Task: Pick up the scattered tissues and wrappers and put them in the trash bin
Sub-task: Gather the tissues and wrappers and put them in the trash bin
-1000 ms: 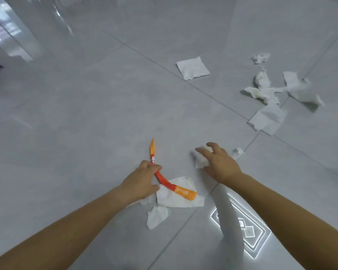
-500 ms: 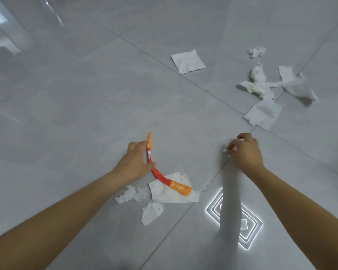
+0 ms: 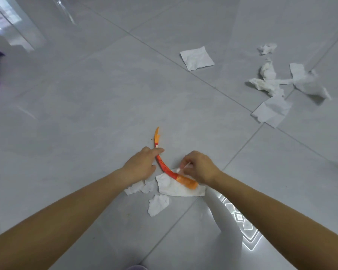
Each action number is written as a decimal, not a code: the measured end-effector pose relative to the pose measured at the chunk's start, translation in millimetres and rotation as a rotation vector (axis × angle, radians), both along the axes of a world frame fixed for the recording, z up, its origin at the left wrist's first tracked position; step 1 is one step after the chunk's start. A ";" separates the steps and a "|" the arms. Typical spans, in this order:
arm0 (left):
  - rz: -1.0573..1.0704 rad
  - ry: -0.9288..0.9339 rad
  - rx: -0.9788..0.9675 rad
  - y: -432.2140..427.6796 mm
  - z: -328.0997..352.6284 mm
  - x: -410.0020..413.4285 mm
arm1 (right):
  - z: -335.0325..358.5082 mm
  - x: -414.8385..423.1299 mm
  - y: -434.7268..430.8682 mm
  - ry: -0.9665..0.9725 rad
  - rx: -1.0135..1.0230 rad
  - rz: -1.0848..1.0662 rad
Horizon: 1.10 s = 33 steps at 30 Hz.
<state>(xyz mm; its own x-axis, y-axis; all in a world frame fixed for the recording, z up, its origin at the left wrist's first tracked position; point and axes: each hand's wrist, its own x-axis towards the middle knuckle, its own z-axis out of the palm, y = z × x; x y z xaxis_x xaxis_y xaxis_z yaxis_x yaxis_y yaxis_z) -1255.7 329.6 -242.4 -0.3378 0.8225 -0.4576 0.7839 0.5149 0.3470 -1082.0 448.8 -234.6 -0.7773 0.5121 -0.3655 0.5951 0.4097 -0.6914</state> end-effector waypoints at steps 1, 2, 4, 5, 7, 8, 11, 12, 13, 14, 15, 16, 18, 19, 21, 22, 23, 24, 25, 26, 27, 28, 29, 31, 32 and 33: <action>-0.031 0.003 -0.012 0.0 -1.0 2.0 | -3.6 0.3 -8.6 -0.027 -0.016 0.085; -0.057 0.005 -0.024 0.3 -1.6 3.6 | -7.7 2.4 -15.8 -0.057 -0.016 0.160; -0.123 0.019 -0.040 1.2 -2.0 6.4 | -14.8 10.3 -24.2 -0.125 0.064 0.265; -0.164 0.031 -0.042 1.5 -1.8 8.6 | -17.3 14.8 -25.5 -0.148 0.121 0.300; -0.236 0.055 -0.028 2.0 -0.7 14.5 | -19.4 21.7 -24.0 -0.163 0.186 0.337; -0.257 0.058 -0.012 2.7 0.3 17.8 | -19.0 24.8 -22.1 -0.154 0.188 0.330; -0.258 0.045 0.052 8.4 6.7 25.0 | -16.0 32.3 -14.2 -0.069 0.179 0.228; -0.241 0.032 0.077 11.0 9.6 26.3 | -14.7 34.4 -11.1 -0.032 0.162 0.178; -0.221 0.012 0.099 13.6 12.4 27.1 | -12.9 36.0 -7.8 -0.004 0.132 0.131; -0.206 -0.014 0.115 16.3 15.2 28.2 | -10.4 37.2 -4.1 0.017 0.098 0.096; -0.205 -0.041 0.121 19.0 18.0 30.2 | -8.0 38.5 -0.1 0.033 0.073 0.080; -0.215 -0.069 0.119 21.5 20.8 32.5 | -6.3 38.8 3.4 0.040 0.059 0.086; -0.241 -0.143 0.116 26.9 25.8 41.8 | -4.0 41.3 8.0 0.021 0.044 0.123; -0.242 -0.185 0.118 29.5 28.0 48.0 | -3.5 43.1 9.5 0.005 0.040 0.130; -0.224 -0.253 0.123 35.1 30.9 61.4 | -2.4 48.9 11.3 0.007 0.065 0.119; -0.214 -0.275 0.128 38.0 31.9 67.4 | -0.5 52.8 12.3 0.015 0.109 0.111; -0.204 -0.292 0.140 41.3 32.9 72.8 | 2.3 57.6 13.7 0.016 0.158 0.105; -0.190 -0.309 0.160 44.8 34.0 77.6 | 5.4 63.8 16.0 0.014 0.186 0.091; -0.176 -0.327 0.188 48.8 35.7 82.2 | 9.4 71.4 19.4 0.016 0.192 0.063; -0.163 -0.346 0.221 53.6 38.4 86.4 | 14.5 79.9 23.4 0.020 0.185 0.026; -0.152 -0.363 0.255 58.7 42.1 90.8 | 20.6 89.6 27.7 0.029 0.177 -0.012; -0.148 -0.373 0.286 64.5 46.2 95.3 | 27.6 100.2 32.2 0.035 0.167 -0.048; -0.154 -0.371 0.314 70.3 51.1 99.9 | 35.2 111.4 36.9 0.044 0.155 -0.085; -0.187 -0.349 0.365 83.7 61.7 110.9 | 53.8 136.7 46.5 0.067 0.127 -0.167; -0.207 -0.342 0.391 90.7 67.5 117.0 | 63.7 150.9 51.3 0.077 0.119 -0.215; -0.231 -0.337 0.415 98.6 74.4 124.3 | 74.2 166.3 56.8 0.091 0.113 -0.272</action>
